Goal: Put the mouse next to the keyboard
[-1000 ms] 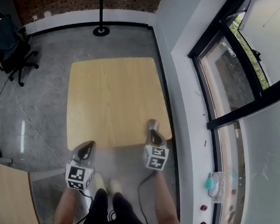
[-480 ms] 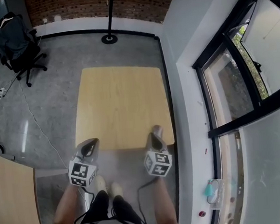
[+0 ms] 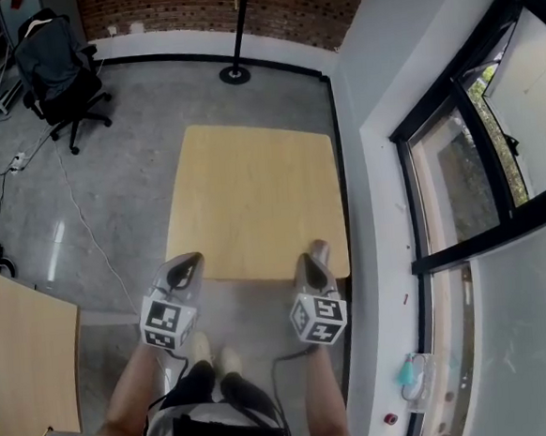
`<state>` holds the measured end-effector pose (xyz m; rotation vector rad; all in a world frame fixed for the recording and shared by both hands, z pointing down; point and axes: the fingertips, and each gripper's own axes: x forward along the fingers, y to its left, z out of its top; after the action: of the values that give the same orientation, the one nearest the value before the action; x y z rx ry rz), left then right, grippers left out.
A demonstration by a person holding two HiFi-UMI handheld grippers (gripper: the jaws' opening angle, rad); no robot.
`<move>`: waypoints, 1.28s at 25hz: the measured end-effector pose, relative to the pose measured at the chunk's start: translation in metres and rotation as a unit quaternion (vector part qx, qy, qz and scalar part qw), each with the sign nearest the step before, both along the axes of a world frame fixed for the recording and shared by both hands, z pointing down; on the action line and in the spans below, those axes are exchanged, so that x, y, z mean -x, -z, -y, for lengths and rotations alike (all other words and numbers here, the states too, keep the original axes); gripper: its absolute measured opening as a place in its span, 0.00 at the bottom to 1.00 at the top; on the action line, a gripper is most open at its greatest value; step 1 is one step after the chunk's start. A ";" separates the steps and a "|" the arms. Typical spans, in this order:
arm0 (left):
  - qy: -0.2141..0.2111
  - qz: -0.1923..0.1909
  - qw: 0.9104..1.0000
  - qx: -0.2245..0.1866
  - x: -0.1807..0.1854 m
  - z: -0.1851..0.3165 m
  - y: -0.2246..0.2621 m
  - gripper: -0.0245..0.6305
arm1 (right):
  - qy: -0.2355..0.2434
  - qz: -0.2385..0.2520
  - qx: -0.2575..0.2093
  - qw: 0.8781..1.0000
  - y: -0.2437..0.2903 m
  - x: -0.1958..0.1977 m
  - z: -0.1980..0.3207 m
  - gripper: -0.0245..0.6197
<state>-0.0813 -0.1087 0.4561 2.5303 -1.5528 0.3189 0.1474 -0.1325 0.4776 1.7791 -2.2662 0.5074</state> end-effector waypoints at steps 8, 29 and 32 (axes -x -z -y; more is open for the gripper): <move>0.007 0.003 1.000 -0.023 0.017 -0.012 0.024 0.04 | 0.017 0.005 -0.015 1.000 0.021 0.023 -0.026 0.06; 0.026 -0.006 0.998 -0.059 0.051 -0.015 0.060 0.04 | 0.044 -0.002 -0.073 0.996 0.072 0.061 -0.043 0.06; 0.024 -0.012 0.998 -0.061 0.049 -0.013 0.062 0.04 | 0.042 0.001 -0.077 0.996 0.078 0.066 -0.043 0.06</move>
<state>-0.1302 -0.0959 0.3942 2.5714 -1.6703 0.1911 0.0819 -0.0894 0.3994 1.7410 -2.4294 0.3282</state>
